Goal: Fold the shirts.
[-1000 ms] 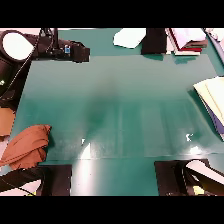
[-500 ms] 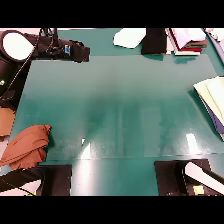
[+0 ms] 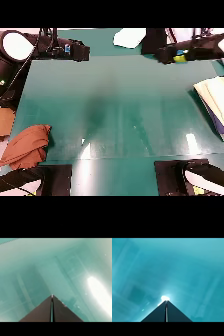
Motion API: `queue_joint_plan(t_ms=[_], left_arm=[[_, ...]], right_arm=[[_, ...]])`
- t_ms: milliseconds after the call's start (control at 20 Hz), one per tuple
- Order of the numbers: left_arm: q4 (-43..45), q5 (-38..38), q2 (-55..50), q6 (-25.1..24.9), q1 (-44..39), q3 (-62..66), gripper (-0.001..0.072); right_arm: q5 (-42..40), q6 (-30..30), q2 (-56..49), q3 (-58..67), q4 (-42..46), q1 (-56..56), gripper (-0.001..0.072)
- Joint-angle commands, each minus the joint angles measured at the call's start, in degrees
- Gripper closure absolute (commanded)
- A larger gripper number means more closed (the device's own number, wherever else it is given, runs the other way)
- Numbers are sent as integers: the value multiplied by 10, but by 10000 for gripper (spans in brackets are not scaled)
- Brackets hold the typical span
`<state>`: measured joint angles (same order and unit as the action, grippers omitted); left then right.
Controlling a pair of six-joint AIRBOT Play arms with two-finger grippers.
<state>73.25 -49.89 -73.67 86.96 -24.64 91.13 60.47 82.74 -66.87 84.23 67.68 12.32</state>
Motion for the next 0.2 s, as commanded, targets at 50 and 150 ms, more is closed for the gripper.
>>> queue_joint_plan(t_ms=[50, 150], left_arm=[[0, 0, 0, 0, 0, 0, 683], [0, 0, 0, 0, 0, 0, 683]], right_arm=[[-3, -1, -5, 1, -2, 57, 692], [0, -1, -5, 1, -3, 57, 691]])
